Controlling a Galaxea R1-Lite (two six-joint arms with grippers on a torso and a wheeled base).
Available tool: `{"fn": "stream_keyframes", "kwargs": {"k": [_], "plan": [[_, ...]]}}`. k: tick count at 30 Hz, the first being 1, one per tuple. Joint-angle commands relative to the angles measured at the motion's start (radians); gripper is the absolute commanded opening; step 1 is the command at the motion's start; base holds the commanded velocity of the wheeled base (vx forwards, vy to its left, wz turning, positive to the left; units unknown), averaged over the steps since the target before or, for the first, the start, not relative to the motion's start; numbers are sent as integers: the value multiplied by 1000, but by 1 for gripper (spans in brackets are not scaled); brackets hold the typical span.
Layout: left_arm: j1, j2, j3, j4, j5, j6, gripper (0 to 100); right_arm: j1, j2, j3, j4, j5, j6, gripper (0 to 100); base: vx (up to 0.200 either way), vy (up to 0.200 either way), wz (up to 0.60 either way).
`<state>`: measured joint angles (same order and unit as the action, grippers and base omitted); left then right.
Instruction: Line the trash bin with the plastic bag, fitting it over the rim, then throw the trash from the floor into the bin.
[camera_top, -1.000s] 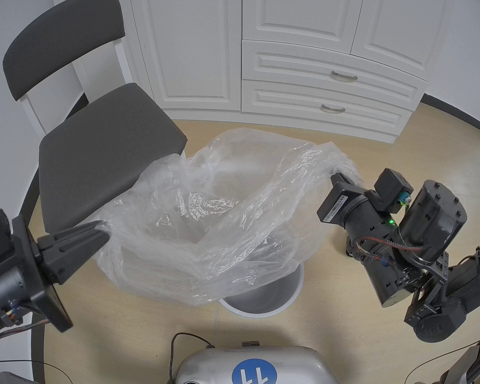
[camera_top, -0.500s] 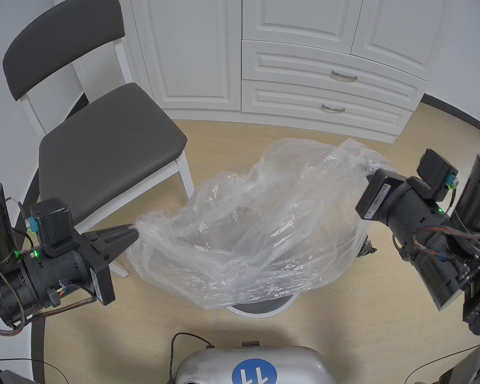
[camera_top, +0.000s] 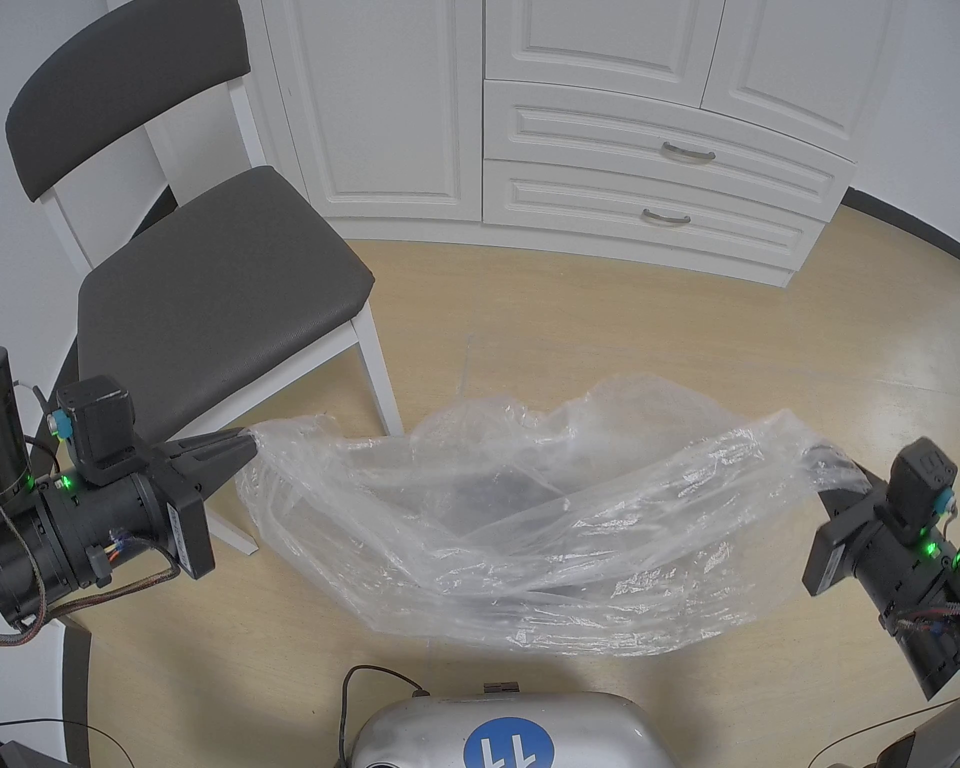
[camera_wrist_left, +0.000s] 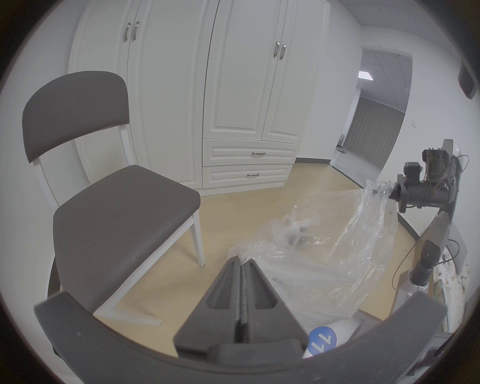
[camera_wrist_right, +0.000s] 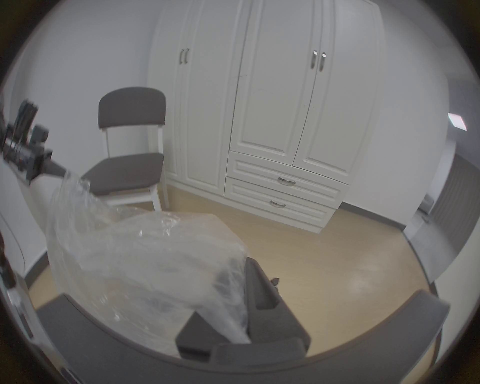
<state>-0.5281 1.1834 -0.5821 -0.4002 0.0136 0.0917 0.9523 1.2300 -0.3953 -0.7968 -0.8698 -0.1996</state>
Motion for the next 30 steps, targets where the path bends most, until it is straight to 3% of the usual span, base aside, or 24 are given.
{"fn": "stream_keyframes", "kwargs": {"k": [1, 12, 30], "plan": [[26, -1, -2, 0, -6, 2, 0, -21, -64, 107, -1, 17, -60, 0, 0, 0, 0], [36, -5, 5, -29, -6, 3, 0, -72, -90, 170, -1, 52, -143, 0, 0, 0, 0], [86, -10, 2, -29, -3, 8, 0, -106, -84, 201, 2, 52, -161, 0, 0, 0, 0]]}}
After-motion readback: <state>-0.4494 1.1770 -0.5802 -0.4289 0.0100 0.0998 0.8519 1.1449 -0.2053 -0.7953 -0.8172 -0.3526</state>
